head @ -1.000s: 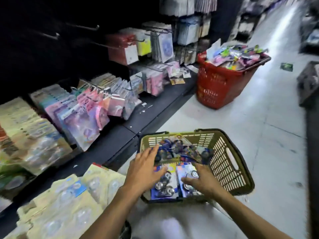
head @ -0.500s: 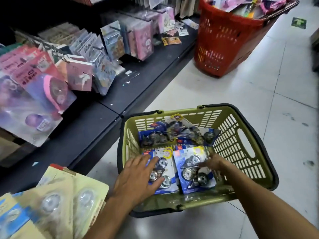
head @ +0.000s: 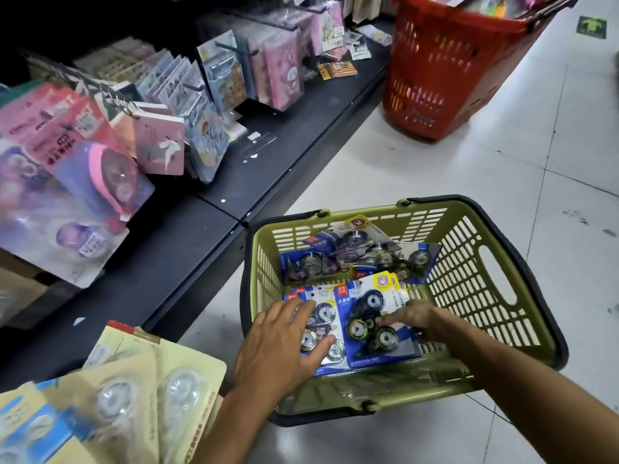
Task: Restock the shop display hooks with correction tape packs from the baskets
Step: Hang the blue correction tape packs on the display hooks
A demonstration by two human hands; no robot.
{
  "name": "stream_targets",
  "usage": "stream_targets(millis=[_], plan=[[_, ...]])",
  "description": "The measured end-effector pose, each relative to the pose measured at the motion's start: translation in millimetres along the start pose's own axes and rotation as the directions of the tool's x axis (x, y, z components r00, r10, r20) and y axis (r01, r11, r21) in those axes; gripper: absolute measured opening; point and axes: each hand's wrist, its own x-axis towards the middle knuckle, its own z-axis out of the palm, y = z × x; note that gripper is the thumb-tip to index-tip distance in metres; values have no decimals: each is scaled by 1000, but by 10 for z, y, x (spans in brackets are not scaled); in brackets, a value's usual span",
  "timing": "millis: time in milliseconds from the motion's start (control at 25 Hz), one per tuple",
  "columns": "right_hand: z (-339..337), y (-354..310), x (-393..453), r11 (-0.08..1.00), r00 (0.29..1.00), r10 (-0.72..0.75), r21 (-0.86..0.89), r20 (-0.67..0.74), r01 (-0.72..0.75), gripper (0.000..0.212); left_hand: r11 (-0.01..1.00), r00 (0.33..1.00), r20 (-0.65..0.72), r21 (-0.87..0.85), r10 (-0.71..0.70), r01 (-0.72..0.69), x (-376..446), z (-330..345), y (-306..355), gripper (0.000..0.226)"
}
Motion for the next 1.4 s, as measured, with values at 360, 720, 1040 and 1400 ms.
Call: stream_targets(millis=[360, 720, 1040, 1400], plan=[[-31, 131, 52, 987, 1000, -5, 159, -4, 6, 89, 999, 995, -98, -44, -8, 4, -15, -11, -11, 70], [50, -217, -437, 985, 979, -104, 152, 178, 78, 57, 997, 993, -116, -74, -11, 2, -14, 19, -33, 70], [-425, -138, -1407, 821, 890, -406, 512, 209, 255, 60, 820, 963, -143, -561, -227, 110, -110, -85, 122, 62], [404, -641, -1209, 733, 767, -505, 666, 396, 139, 57, -18, 830, 6, -1000, -558, -5, -457, -704, -47, 47]])
